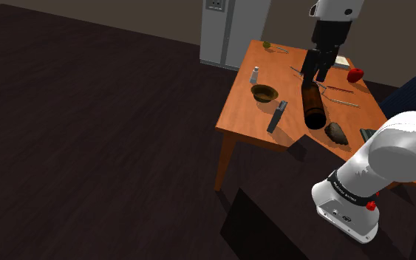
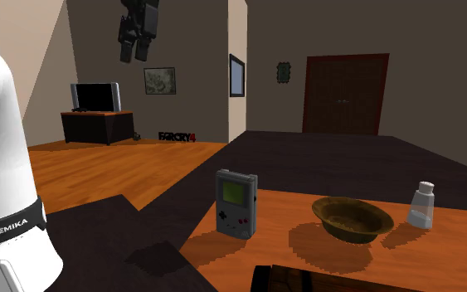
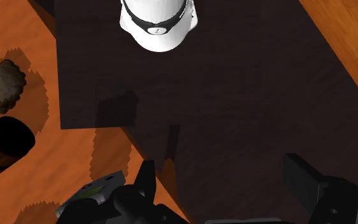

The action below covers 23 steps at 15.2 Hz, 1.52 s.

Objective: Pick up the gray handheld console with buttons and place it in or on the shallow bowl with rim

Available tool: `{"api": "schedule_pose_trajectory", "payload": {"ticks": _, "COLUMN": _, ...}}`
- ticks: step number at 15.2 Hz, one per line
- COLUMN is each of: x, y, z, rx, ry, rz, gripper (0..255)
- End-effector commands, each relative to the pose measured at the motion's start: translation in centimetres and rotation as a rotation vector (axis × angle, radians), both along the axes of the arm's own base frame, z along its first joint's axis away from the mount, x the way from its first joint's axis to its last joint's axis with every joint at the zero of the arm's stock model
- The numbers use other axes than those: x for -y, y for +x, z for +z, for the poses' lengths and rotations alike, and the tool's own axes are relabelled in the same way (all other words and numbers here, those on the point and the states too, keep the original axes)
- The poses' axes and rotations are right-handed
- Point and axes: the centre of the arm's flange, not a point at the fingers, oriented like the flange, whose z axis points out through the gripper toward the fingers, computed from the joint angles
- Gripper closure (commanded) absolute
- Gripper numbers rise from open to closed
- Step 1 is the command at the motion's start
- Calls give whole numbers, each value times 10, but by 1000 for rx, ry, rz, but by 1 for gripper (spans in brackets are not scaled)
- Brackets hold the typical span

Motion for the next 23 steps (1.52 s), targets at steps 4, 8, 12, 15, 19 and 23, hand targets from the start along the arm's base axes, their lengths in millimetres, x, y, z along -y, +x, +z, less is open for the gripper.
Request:
{"api": "schedule_pose_trajectory", "payload": {"ticks": 4, "x": 18, "y": 19, "z": -27, "rx": 17, "ry": -11, "rz": -88, "gripper": 0}}
{"api": "schedule_pose_trajectory", "payload": {"ticks": 8, "x": 46, "y": 42, "z": -62, "rx": 40, "ry": -26, "rz": -206, "gripper": 0}}
{"api": "schedule_pose_trajectory", "payload": {"ticks": 12, "x": 76, "y": 63, "z": -97, "rx": 63, "ry": -41, "rz": -324, "gripper": 0}}
{"api": "schedule_pose_trajectory", "payload": {"ticks": 15, "x": 101, "y": 76, "z": -122, "rx": 81, "ry": -52, "rz": -412, "gripper": 0}}
{"api": "schedule_pose_trajectory", "payload": {"ticks": 19, "x": 136, "y": 91, "z": -155, "rx": 104, "ry": -67, "rz": -530, "gripper": 0}}
{"api": "schedule_pose_trajectory", "payload": {"ticks": 23, "x": 173, "y": 103, "z": -186, "rx": 127, "ry": -82, "rz": -647, "gripper": 0}}
